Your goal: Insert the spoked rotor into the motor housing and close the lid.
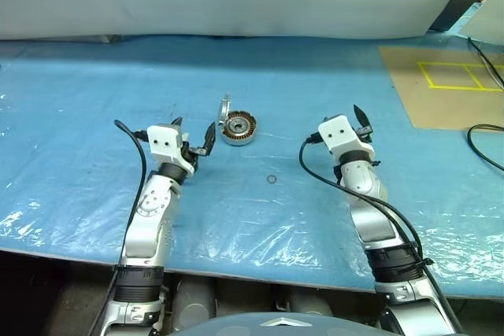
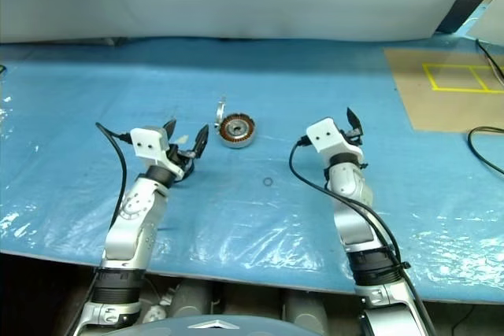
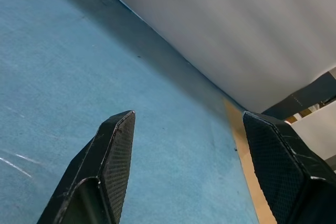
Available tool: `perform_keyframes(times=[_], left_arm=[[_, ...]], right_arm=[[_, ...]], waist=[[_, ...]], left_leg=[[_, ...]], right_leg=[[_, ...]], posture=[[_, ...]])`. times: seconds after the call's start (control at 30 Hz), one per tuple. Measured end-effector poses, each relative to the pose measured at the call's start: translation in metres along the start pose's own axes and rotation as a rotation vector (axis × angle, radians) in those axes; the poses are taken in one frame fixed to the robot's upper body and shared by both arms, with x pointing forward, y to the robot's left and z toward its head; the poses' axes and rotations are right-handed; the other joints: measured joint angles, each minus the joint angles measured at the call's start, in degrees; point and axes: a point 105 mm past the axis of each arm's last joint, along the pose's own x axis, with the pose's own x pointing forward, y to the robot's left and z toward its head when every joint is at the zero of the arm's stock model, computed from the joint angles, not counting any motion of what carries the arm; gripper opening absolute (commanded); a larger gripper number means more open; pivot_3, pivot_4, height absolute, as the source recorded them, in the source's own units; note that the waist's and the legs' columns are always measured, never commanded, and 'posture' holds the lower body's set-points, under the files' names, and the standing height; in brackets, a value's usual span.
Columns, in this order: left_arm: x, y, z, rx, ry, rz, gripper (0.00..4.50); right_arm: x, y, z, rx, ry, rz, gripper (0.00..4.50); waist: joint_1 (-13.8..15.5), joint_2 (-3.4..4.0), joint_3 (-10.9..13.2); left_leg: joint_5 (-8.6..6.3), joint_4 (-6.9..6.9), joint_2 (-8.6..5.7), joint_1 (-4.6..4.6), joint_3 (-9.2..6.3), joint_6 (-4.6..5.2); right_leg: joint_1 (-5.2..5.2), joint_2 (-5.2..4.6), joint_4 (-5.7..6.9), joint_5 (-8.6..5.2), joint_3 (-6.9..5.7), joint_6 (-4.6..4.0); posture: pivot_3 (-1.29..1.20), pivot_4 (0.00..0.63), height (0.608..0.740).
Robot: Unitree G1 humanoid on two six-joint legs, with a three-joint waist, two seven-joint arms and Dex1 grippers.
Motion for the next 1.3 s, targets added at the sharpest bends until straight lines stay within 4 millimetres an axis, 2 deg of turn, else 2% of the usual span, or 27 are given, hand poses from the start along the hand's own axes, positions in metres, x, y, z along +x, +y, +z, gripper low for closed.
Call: perform_keyframes(times=[0.47, 0.67, 1.03, 1.2, 1.3], left_arm=[[-0.002, 0.005, -0.008, 0.0, 0.014, -0.015, 4.46], [0.004, 0.002, -0.004, -0.008, -0.005, -0.061, 4.46], [0.002, 0.007, -0.005, 0.003, 0.005, -0.08, 4.46], [0.0, 0.01, -0.007, 0.034, 0.037, -0.113, 4.46], [-0.005, 0.003, -0.014, 0.006, 0.084, -0.17, 4.46]], right_arm=[[-0.001, -0.002, -0.004, -0.018, 0.003, 0.009, 3.42], [0.006, -0.004, 0.008, -0.019, -0.055, 0.083, 3.42], [0.005, 0.002, 0.01, -0.009, -0.077, 0.167, 3.42], [0.012, 0.014, 0.032, 0.039, -0.141, 0.318, 3.42], [0.021, 0.021, 0.049, 0.071, -0.174, 0.469, 3.42]], waist=[[0.01, 0.0, 0.0], [0.01, 0.0, 0.0], [0.0, 0.0, 0.0], [-0.17, 0.0, 0.0], [-0.1, 0.01, 0.01]], left_leg=[[0.0, 0.01, -0.01, 0.01, 0.0, 0.0], [0.0, 0.0, 0.0, 0.01, 0.0, 0.0], [0.0, 0.01, 0.01, 0.01, 0.0, 0.02], [-0.01, 0.01, 0.02, 0.01, 0.01, 0.05], [-0.01, 0.06, 0.01, -0.03, 0.01, 0.06]], right_leg=[[0.0, 0.0, 0.0, 0.0, 0.0, 0.0], [0.0, 0.0, 0.01, 0.0, 0.0, 0.0], [0.0, 0.0, 0.01, -0.01, 0.0, -0.04], [-0.01, 0.0, 0.04, -0.03, 0.0, -0.08], [-0.01, -0.01, 0.05, -0.13, 0.0, -0.27]], posture=[[0.0, 0.15, 0.74], [0.0, 0.15, 0.74], [0.0, 0.15, 0.74], [0.0, 0.15, 0.74], [0.0, 0.15, 0.74]])
